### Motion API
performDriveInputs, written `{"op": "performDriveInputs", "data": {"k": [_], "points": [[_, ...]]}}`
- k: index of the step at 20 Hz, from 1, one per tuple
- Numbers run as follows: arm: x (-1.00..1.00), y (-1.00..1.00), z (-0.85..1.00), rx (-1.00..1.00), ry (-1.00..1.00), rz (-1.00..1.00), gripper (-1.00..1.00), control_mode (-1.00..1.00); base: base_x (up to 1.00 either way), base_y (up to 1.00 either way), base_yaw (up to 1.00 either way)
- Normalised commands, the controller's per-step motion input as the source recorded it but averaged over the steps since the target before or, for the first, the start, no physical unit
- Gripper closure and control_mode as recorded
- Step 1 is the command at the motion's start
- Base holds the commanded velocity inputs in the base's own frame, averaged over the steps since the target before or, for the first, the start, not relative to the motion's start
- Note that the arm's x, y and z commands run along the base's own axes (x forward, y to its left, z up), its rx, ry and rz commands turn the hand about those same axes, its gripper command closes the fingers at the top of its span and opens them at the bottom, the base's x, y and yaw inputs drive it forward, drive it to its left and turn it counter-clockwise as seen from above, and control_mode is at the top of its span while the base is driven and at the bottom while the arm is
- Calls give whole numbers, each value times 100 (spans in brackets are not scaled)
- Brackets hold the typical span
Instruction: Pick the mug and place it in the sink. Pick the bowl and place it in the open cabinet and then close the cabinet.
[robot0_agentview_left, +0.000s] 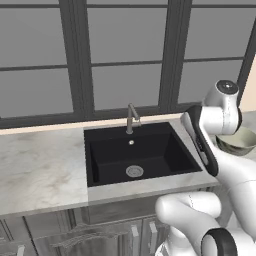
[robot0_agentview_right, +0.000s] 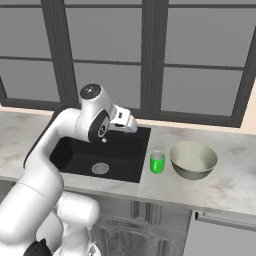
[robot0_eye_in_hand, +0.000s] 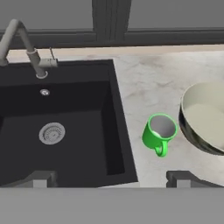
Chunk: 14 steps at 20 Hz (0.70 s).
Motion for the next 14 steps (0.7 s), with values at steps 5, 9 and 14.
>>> {"op": "performDriveInputs", "data": {"k": [5, 9, 14], "points": [[0, -53, -23, 0, 6, -9, -100, -100, 0, 0, 0], [0, -46, -27, 0, 8, -4, -100, -100, 0, 0, 0], [0, -25, -22, 0, 7, 0, -100, -100, 0, 0, 0]]}}
